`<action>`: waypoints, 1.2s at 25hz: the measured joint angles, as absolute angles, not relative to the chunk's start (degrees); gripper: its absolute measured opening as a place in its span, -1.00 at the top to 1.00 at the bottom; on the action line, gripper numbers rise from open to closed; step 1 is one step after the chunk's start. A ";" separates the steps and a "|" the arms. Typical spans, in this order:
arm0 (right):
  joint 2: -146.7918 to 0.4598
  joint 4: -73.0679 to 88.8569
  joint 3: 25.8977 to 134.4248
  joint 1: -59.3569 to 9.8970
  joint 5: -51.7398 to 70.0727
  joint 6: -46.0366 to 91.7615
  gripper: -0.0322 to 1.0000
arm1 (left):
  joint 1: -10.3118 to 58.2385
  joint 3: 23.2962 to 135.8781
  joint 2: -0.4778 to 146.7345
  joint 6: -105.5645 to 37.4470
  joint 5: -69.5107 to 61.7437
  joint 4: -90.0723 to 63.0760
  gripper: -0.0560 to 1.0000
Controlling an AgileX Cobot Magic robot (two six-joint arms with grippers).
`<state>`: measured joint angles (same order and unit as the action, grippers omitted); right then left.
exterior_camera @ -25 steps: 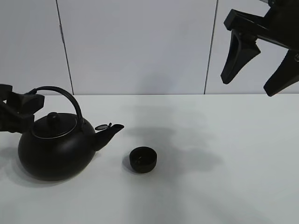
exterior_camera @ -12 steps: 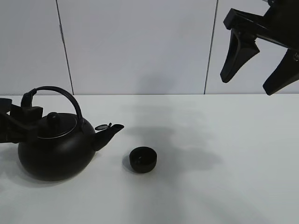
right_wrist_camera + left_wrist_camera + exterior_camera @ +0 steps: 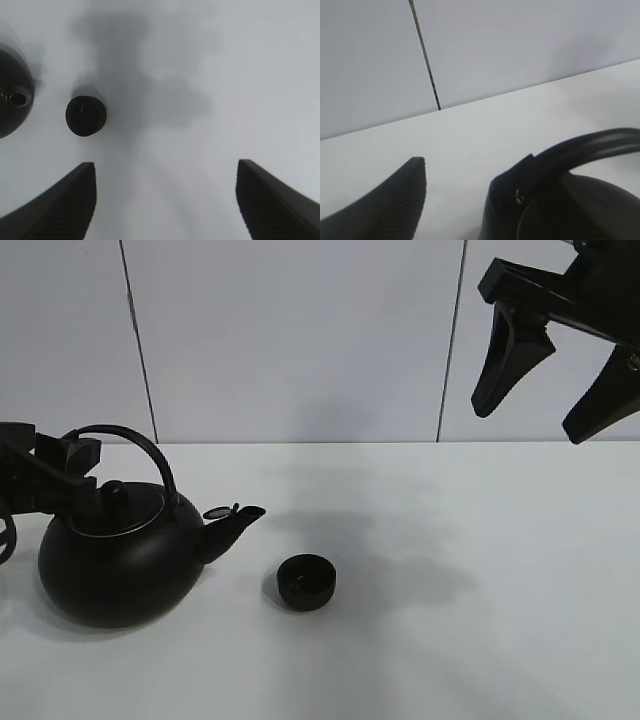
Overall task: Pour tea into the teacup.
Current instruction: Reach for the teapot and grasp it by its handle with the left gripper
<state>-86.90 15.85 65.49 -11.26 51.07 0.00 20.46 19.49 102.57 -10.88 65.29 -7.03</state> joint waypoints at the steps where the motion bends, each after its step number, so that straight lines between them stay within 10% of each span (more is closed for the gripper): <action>1: -86.90 15.85 65.49 -11.26 51.07 0.00 -0.10 | 20.46 19.56 102.57 -10.88 65.36 -7.03 0.03; 30: -86.90 15.85 65.49 -11.26 50.96 0.00 -0.10 | 20.52 19.56 102.68 -13.07 61.69 -6.11 0.69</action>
